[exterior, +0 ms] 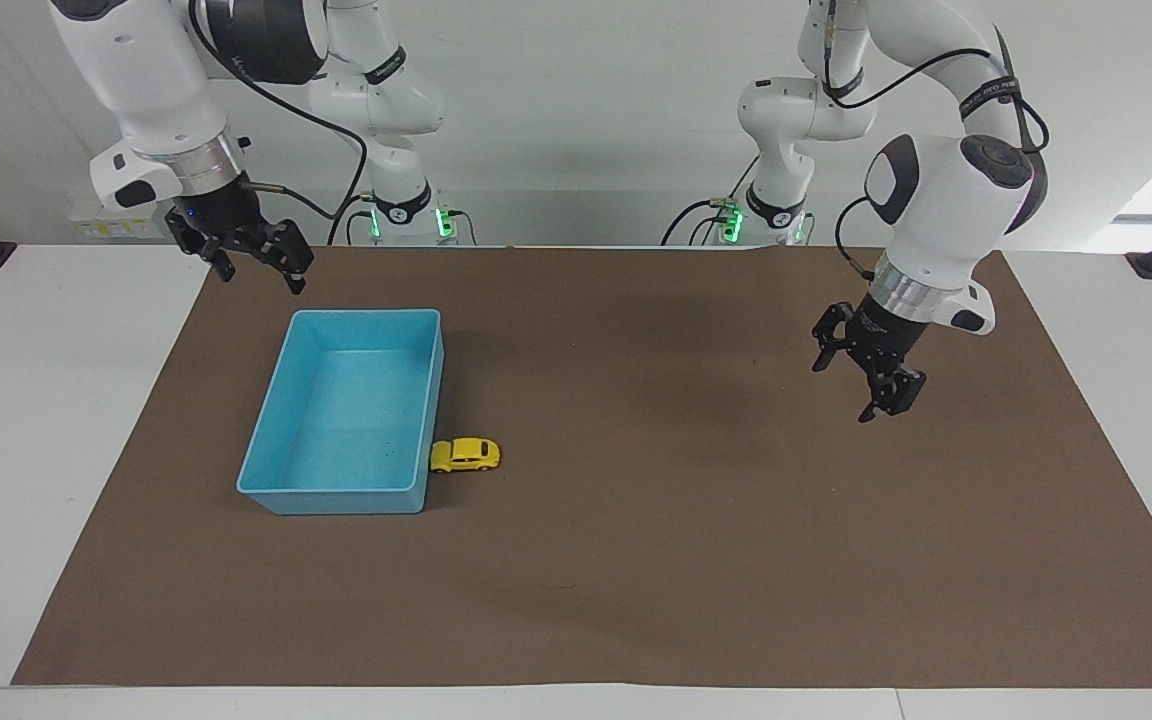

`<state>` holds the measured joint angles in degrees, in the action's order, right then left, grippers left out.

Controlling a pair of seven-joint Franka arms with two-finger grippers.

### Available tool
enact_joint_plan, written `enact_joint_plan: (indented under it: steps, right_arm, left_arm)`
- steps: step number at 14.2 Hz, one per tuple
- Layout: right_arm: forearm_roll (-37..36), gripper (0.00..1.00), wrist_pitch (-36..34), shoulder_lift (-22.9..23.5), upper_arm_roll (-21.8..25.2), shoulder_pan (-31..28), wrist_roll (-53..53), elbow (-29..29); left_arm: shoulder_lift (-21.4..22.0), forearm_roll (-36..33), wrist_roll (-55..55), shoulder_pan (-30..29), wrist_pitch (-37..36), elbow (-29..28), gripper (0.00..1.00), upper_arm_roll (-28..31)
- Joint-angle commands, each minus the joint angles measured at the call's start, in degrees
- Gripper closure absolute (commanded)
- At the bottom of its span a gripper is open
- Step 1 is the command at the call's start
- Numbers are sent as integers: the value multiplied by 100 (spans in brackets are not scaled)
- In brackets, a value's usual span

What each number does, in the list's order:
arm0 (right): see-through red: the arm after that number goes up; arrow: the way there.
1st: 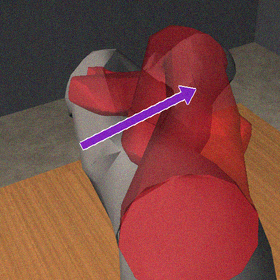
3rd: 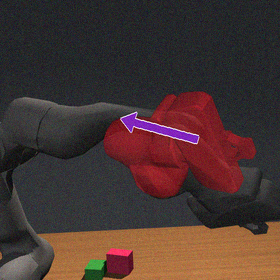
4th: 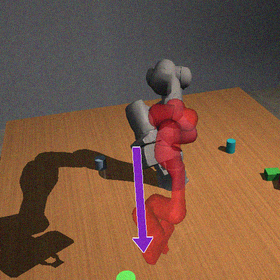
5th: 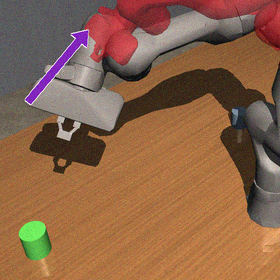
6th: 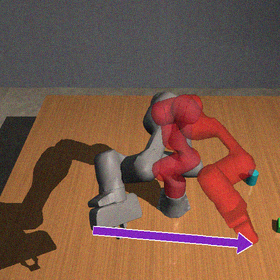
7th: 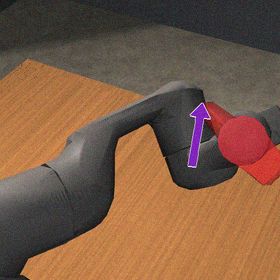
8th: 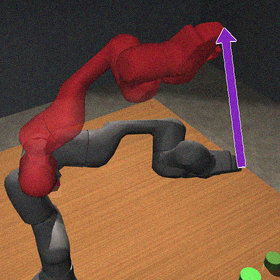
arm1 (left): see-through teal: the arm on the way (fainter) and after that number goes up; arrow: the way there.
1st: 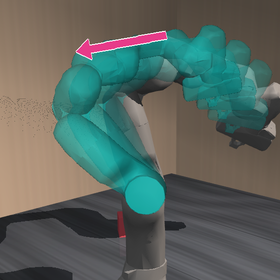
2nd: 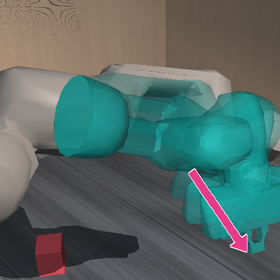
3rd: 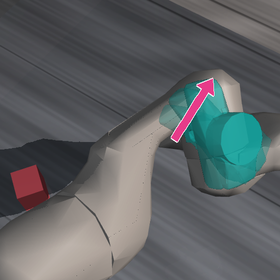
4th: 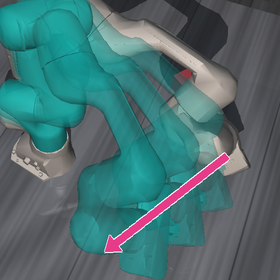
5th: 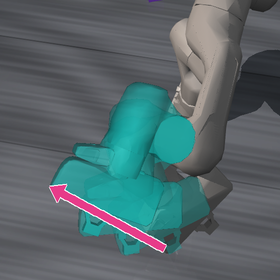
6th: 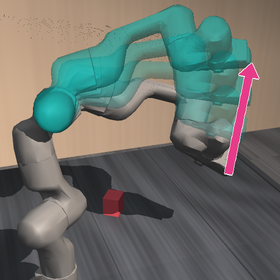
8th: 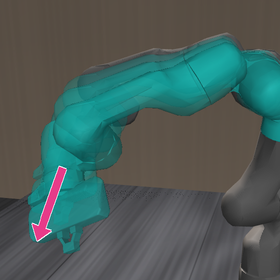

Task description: Wind up and store yellow beetle car

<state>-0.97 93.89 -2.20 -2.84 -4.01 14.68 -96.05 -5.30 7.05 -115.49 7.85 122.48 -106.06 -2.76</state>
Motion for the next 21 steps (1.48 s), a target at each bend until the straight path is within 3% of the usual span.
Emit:
enact_joint_plan:
  steps: [1, 12, 16, 21]
  right_arm:
    - [-26, 0, -29, -158, -33, -4, 665, -203]
    - [9, 0, 383, 140, -41, 751, 4496, -388]
    - [9, 0, 787, 614, -41, 1278, 6236, -388]
    - [9, 0, 1561, 1177, -41, 1587, 7232, -397]
  left_arm:
    - [-41, -63, 795, -99, -242, 190, 0, -67]
    - [-6, -63, 4136, -600, -1534, 1183, 0, -49]
    - [-6, -72, 5130, -741, -1543, 1464, 0, -49]
    - [-6, -81, 6598, -759, -1464, 1562, 0, -5]
